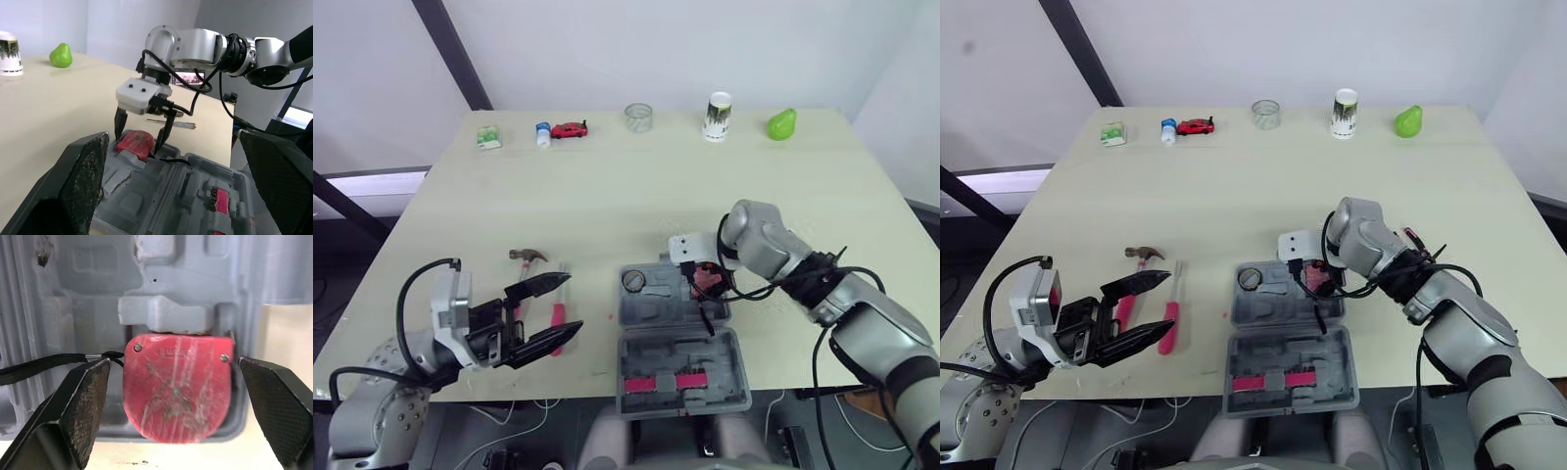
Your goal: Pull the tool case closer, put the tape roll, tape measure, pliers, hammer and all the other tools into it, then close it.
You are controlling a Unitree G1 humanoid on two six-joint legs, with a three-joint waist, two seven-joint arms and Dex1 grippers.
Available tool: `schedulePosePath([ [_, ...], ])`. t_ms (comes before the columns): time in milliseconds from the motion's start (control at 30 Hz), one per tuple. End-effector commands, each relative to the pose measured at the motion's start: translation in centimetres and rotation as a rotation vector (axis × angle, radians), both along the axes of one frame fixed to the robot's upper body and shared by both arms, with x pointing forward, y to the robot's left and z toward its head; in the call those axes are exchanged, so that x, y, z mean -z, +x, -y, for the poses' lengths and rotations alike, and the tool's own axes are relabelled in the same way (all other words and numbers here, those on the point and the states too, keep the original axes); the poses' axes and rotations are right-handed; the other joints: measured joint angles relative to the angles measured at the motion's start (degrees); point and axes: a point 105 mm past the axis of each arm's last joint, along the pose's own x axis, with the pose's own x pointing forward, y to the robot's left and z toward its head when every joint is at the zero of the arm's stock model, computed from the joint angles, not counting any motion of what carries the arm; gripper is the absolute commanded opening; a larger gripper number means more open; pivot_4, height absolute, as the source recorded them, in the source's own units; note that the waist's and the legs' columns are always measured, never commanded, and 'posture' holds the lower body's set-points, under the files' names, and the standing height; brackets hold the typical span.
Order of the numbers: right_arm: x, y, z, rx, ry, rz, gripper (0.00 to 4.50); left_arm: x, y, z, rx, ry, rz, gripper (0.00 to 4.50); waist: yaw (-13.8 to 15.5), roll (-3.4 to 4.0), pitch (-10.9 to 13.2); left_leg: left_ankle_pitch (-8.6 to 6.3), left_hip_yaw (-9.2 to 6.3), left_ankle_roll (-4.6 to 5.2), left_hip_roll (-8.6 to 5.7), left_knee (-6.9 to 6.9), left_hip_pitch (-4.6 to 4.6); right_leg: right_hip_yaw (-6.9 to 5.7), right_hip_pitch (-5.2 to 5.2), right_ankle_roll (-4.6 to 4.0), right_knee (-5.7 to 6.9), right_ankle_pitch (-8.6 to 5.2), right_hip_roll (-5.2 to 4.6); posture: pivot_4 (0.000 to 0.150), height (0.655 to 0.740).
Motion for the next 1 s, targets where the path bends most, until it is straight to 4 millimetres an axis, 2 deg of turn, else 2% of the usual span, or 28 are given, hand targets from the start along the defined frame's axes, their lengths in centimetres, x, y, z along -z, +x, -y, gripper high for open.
schedulePosePath([
  [33, -2.4, -0.9, 0.1, 0.0, 0.127, 0.011, 4.38, -0.7, -0.1, 0.2, 0.017, -0.01, 0.028, 4.5, 0.0, 0.0, 0.0, 0.0, 0.0, 0.0, 0.0, 0.0, 0.0, -0.01, 0.0, 0.0, -0.01, 0.0, 0.0, 0.15, 0.74],
  [167, -3.7, -2.4, 0.5, -0.016, 0.358, -0.008, 4.38, -0.7, -0.1, 0.1, 0.019, -0.012, 0.029, 4.5, 0.1, -0.02, 0.0, 0.0, -0.02, 0.0, 0.01, -0.01, 0.0, -0.02, 0.02, 0.0, -0.02, 0.0, -0.01, 0.15, 0.74],
  [267, -4.4, -3.1, 0.9, -0.023, 0.595, 0.014, 4.38, -0.6, -0.1, 0.0, 0.022, -0.013, 0.025, 4.5, 0.1, -0.03, 0.0, 0.0, -0.01, 0.0, 0.01, -0.02, 0.0, -0.01, 0.04, 0.0, -0.02, 0.0, 0.0, 0.15, 0.74],
  [400, -3.2, -3.2, 2.1, 0.057, 0.756, 0.059, 4.38, -0.5, 0.0, -0.3, 0.028, -0.012, 0.021, 4.5, 0.1, -0.03, 0.0, 0.0, 0.02, 0.01, 0.01, -0.02, 0.02, 0.01, 0.06, 0.01, -0.02, 0.0, 0.0, 0.15, 0.74],
  [500, -2.2, -3.4, 2.5, 0.102, 0.801, 0.042, 3.64, -0.5, 0.2, -0.4, 0.038, -0.013, 0.017, 4.5, -0.2, -0.03, 0.0, 0.0, 0.07, 0.01, 0.01, 0.0, 0.04, 0.07, 0.05, 0.01, 0.01, 0.0, 0.06, 0.15, 0.74],
  [567, -1.8, -3.2, 2.5, 0.121, 0.823, 0.062, 2.58, -0.5, 0.3, -0.5, 0.044, -0.013, 0.015, 4.5, -0.2, -0.03, 0.0, 0.0, 0.06, 0.01, 0.01, -0.01, 0.08, 0.06, 0.06, 0.0, 0.02, 0.0, 0.08, 0.15, 0.74],
  [667, -1.5, -2.7, 2.6, 0.154, 0.849, 0.1, 1.43, -0.4, 0.4, -0.6, 0.052, -0.011, 0.012, 4.5, -0.1, -0.03, 0.0, 0.0, 0.07, 0.01, 0.01, -0.01, 0.08, 0.07, 0.06, 0.0, 0.02, 0.0, 0.09, 0.15, 0.74],
  [1000, 0.3, -1.7, 3.7, 0.224, 0.846, 0.137, 1.43, 0.0, 0.6, -0.8, 0.066, -0.011, 0.013, 4.5, 0.0, -0.04, 0.0, 0.0, 0.1, 0.01, 0.01, -0.01, 0.07, 0.09, 0.06, 0.01, 0.01, 0.0, 0.08, 0.15, 0.74],
])
